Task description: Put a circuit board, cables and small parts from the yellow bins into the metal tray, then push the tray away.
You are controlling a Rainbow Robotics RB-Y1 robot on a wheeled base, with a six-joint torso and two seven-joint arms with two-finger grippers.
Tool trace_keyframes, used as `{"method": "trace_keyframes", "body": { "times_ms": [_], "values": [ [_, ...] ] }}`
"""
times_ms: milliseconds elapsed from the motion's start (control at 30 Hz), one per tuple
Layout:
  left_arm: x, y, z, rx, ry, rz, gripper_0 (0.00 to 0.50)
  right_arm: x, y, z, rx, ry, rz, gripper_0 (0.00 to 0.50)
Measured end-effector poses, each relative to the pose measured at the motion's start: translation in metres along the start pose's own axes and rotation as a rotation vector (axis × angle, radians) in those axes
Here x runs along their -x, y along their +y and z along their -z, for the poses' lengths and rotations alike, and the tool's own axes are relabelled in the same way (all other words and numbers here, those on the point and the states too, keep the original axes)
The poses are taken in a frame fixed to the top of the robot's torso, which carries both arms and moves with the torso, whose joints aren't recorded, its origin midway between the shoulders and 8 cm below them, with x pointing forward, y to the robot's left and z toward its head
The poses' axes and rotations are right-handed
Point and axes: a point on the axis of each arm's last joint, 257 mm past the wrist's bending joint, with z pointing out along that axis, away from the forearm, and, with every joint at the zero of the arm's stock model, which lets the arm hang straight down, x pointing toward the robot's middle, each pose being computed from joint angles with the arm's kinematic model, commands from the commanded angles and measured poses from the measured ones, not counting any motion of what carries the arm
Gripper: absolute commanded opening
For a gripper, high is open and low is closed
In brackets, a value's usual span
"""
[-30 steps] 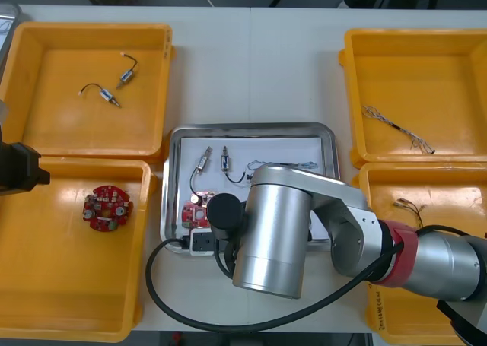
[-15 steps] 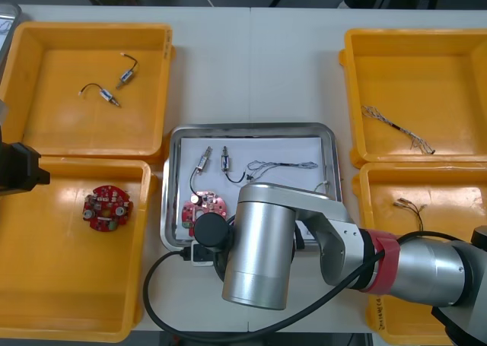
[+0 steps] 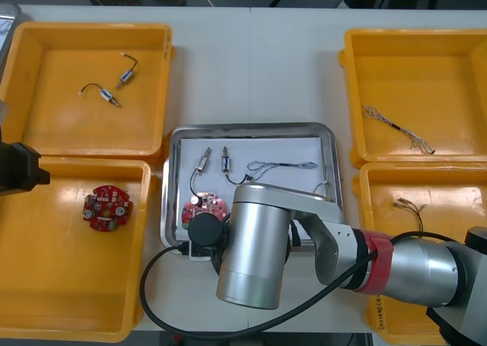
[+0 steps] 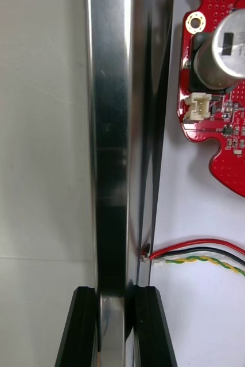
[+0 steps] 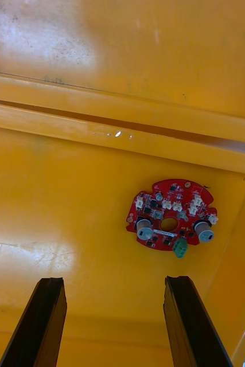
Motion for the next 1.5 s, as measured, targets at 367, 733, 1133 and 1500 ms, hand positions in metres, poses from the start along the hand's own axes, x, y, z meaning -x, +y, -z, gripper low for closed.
{"method": "trace_keyframes", "body": {
  "times_ms": [367, 733, 1133, 1500],
  "values": [
    [0.0, 0.0, 0.0, 0.0, 0.0, 0.0, 0.5, 0.005, -0.013, 0.002, -0.039, -0.014, 0.0, 0.0],
    [0.0, 0.0, 0.0, 0.0, 0.0, 0.0, 0.5, 0.005, -0.042, 0.009, -0.093, -0.034, 0.021, 0.0],
    [0.0, 0.0, 0.0, 0.0, 0.0, 0.0, 0.5, -0.006, -0.07, 0.015, -0.139, -0.01, 0.044, 0.0],
    [0.0, 0.0, 0.0, 0.0, 0.0, 0.0, 0.5, -0.008, -0.099, 0.015, -0.174, 0.01, 0.033, 0.0]
  ]
}}
